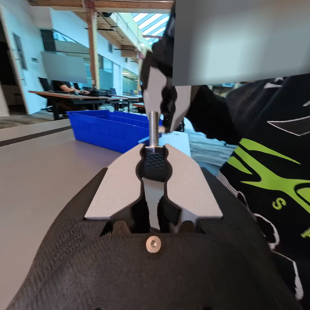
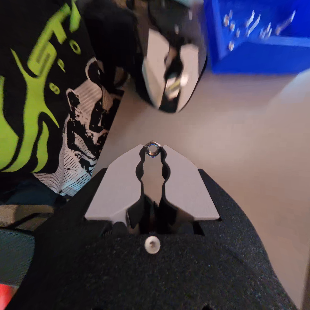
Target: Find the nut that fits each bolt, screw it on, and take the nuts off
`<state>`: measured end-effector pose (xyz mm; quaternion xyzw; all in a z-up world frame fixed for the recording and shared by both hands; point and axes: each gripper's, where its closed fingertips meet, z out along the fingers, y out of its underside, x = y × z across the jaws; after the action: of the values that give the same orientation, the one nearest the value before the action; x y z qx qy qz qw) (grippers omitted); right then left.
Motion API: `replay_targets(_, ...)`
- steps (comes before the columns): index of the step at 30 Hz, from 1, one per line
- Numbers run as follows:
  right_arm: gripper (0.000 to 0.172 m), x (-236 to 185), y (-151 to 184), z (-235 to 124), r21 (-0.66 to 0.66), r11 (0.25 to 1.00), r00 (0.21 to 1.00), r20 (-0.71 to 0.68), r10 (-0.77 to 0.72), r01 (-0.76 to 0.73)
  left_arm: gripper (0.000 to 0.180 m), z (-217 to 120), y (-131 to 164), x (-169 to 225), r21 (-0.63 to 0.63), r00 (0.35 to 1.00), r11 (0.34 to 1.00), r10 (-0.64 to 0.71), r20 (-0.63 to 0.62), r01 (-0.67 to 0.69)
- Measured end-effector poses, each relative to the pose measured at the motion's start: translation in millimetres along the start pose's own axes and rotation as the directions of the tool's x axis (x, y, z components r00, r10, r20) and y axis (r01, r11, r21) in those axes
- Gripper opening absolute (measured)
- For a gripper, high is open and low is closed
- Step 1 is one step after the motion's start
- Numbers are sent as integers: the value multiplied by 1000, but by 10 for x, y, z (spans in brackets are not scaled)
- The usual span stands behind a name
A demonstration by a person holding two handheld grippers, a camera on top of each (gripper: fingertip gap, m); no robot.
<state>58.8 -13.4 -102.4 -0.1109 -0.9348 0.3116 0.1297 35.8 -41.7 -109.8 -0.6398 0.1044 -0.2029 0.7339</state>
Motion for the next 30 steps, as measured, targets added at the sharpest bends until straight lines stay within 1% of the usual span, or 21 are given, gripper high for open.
replay_targets(2, 17, 34, -300, -96, 46, 989, 990, 31, -139, 138, 18, 14, 15, 123, -10, 995, 1000, -15, -96, 14)
replay_targets(5, 17, -29, -650, -134, 129, 939, 934, 125, -335, 319, 19, 9, 7, 289, -9, 972, 999, -52, -228, 51)
replay_targets(7, 17, -51, -756, -97, 145, 913, 896, 184, -404, 382, 19, 2, 5, 356, -9, 960, 998, -62, -272, 62)
replay_targets(9, 17, -52, -775, -36, 125, 899, 868, 235, -438, 420, 19, 5, 13, 379, -14, 957, 998, -63, -284, 61)
replay_targets(13, 17, -86, -744, 76, 92, 885, 827, 321, -461, 457, 19, -16, -18, 390, 8, 953, 997, -70, -296, 75)
replay_targets(22, 17, -54, -783, 109, 62, 875, 806, 362, -469, 481, 19, -49, -74, 398, 52, 951, 995, -68, -301, 87)
replay_targets(26, 17, -20, -789, 116, 25, 878, 812, 368, -452, 477, 19, -46, -90, 351, 72, 966, 995, -53, -254, 74)
replay_targets(30, 17, 42, -725, 119, -77, 900, 843, 391, -368, 429, 18, -9, -65, 252, 62, 987, 997, -29, -156, 39)
